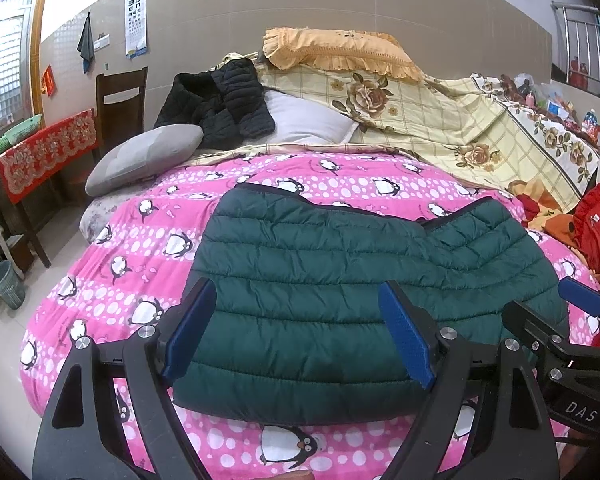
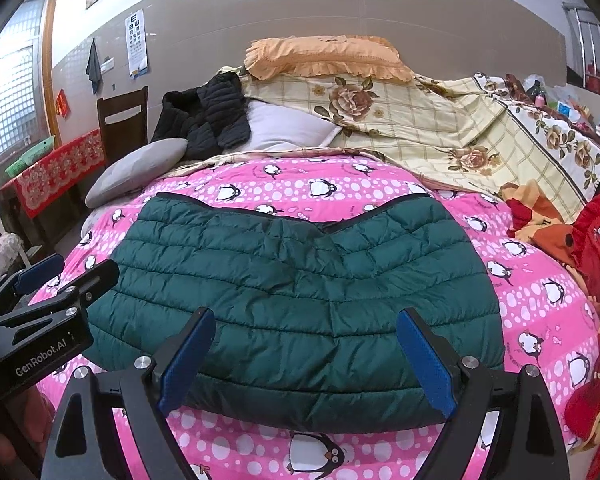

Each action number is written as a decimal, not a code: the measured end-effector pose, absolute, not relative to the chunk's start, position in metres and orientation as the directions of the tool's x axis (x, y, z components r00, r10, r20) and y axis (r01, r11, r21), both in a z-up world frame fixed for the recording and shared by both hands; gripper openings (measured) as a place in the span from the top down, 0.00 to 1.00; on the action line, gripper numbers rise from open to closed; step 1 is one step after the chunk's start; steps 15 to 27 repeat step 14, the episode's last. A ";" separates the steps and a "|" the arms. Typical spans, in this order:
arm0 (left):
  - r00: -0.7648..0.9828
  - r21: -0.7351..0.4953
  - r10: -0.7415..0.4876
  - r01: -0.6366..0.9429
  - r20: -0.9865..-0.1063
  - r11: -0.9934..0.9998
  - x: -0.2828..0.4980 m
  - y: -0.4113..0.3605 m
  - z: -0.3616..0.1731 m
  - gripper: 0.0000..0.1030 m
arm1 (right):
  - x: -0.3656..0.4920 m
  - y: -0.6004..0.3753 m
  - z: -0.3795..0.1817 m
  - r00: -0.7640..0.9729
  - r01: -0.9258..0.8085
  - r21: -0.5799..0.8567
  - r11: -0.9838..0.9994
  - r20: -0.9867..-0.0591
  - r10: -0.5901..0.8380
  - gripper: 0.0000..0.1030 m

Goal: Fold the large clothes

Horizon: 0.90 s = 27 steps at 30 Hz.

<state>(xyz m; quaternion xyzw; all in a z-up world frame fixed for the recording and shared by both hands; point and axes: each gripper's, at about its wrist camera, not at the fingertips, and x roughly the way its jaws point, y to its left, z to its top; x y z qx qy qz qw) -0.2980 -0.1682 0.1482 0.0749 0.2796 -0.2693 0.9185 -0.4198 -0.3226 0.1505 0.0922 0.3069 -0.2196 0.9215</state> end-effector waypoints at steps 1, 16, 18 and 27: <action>0.698 -0.014 -0.454 0.537 -0.554 0.843 -0.298 -0.168 0.148 0.19 | -0.420 -0.323 0.150 0.715 0.461 0.035 0.887 -0.606 -0.347 0.12; 0.686 -0.003 -0.455 0.551 -0.567 0.835 -0.293 -0.169 0.141 0.19 | -0.419 -0.321 0.148 0.717 0.456 0.041 0.889 -0.608 -0.340 0.12; 0.686 -0.003 -0.455 0.551 -0.567 0.835 -0.293 -0.169 0.141 0.19 | -0.419 -0.321 0.148 0.717 0.456 0.041 0.889 -0.608 -0.340 0.12; 0.686 -0.003 -0.455 0.551 -0.567 0.835 -0.293 -0.169 0.141 0.19 | -0.419 -0.321 0.148 0.717 0.456 0.041 0.889 -0.608 -0.340 0.12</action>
